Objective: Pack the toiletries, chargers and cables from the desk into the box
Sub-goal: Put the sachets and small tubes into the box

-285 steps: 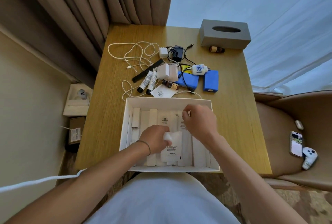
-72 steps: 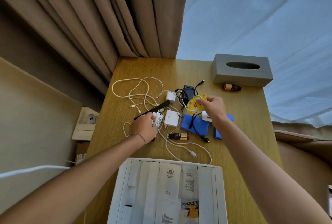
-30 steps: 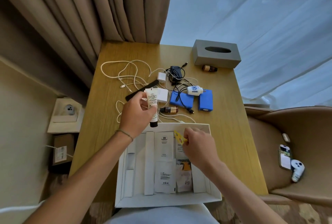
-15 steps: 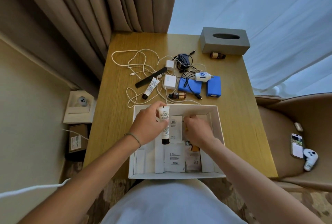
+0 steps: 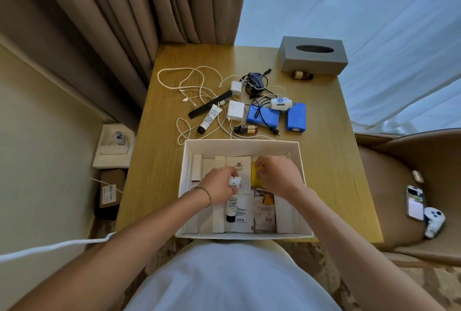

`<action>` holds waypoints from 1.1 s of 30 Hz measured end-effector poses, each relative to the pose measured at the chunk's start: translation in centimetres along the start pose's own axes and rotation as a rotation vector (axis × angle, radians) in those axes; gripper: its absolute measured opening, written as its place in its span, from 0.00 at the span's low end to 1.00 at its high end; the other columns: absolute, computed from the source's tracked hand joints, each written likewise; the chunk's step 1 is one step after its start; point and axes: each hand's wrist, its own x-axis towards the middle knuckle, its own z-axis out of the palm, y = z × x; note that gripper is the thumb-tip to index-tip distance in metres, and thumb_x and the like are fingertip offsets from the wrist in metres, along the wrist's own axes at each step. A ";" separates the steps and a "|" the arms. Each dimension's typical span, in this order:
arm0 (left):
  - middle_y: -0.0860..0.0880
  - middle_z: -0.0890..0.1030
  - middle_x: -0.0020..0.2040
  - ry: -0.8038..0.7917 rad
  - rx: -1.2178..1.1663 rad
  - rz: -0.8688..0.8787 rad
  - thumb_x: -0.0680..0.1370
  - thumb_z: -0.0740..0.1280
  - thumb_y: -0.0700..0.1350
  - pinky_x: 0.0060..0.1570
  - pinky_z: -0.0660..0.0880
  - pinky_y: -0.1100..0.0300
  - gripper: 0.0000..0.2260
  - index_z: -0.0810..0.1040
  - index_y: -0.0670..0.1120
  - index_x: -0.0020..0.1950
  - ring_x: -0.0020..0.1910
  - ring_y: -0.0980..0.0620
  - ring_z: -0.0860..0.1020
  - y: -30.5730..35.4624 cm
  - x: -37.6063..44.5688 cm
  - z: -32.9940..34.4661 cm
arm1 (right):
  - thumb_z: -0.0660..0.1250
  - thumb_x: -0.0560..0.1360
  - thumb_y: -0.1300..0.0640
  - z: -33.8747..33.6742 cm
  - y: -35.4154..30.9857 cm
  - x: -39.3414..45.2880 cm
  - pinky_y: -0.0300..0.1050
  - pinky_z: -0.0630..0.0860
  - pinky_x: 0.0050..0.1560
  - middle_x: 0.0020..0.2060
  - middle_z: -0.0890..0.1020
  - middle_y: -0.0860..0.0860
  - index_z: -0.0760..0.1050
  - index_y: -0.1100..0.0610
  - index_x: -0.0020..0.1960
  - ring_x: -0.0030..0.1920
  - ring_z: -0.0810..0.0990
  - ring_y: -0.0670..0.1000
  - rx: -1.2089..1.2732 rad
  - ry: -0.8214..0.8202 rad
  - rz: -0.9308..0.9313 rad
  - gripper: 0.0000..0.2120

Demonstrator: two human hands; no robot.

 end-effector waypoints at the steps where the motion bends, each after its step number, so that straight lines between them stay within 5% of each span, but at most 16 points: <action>1: 0.47 0.83 0.52 -0.014 0.011 -0.004 0.76 0.73 0.43 0.46 0.76 0.57 0.11 0.78 0.49 0.57 0.47 0.48 0.80 -0.1 0.1 0.3 | 0.64 0.79 0.56 -0.3 -0.1 0.0 0.48 0.83 0.48 0.49 0.85 0.50 0.81 0.52 0.59 0.48 0.82 0.50 0.011 0.014 -0.012 0.11; 16: 0.48 0.77 0.59 0.119 0.589 0.114 0.78 0.66 0.47 0.48 0.74 0.52 0.15 0.77 0.49 0.65 0.60 0.46 0.73 -0.5 0.0 2.2 | 0.65 0.80 0.54 -5.2 -1.2 2.4 0.46 0.82 0.48 0.47 0.85 0.46 0.82 0.51 0.57 0.46 0.82 0.45 0.145 0.131 -0.058 0.09; 22: 0.51 0.82 0.42 0.467 0.397 0.318 0.74 0.70 0.43 0.33 0.76 0.56 0.07 0.83 0.50 0.51 0.41 0.49 0.80 2.0 -1.4 -0.5 | 0.64 0.80 0.56 -7.1 -0.7 5.5 0.51 0.82 0.44 0.42 0.86 0.49 0.84 0.54 0.52 0.42 0.83 0.50 0.149 0.160 -0.057 0.10; 25: 0.54 0.81 0.42 0.580 0.299 0.397 0.76 0.66 0.44 0.33 0.76 0.56 0.06 0.83 0.51 0.49 0.40 0.53 0.79 3.7 -1.6 -2.6 | 0.63 0.79 0.59 -7.5 -0.4 8.2 0.51 0.82 0.45 0.42 0.85 0.51 0.83 0.56 0.50 0.42 0.82 0.51 0.107 0.099 -0.066 0.09; 30: 0.57 0.81 0.42 0.664 0.215 0.324 0.76 0.68 0.42 0.32 0.72 0.63 0.06 0.82 0.51 0.50 0.39 0.56 0.77 5.0 -0.8 -6.2 | 0.63 0.77 0.63 -6.2 -0.4 13.4 0.51 0.83 0.46 0.42 0.83 0.52 0.82 0.56 0.48 0.42 0.82 0.53 -0.092 -0.053 -0.085 0.09; 33: 0.58 0.80 0.42 0.658 0.179 0.228 0.77 0.67 0.42 0.32 0.73 0.65 0.07 0.82 0.52 0.50 0.39 0.58 0.76 4.5 0.3 -8.0 | 0.64 0.75 0.65 -5.0 -0.7 15.6 0.48 0.78 0.37 0.41 0.81 0.54 0.77 0.58 0.45 0.41 0.80 0.56 -0.228 -0.115 -0.146 0.05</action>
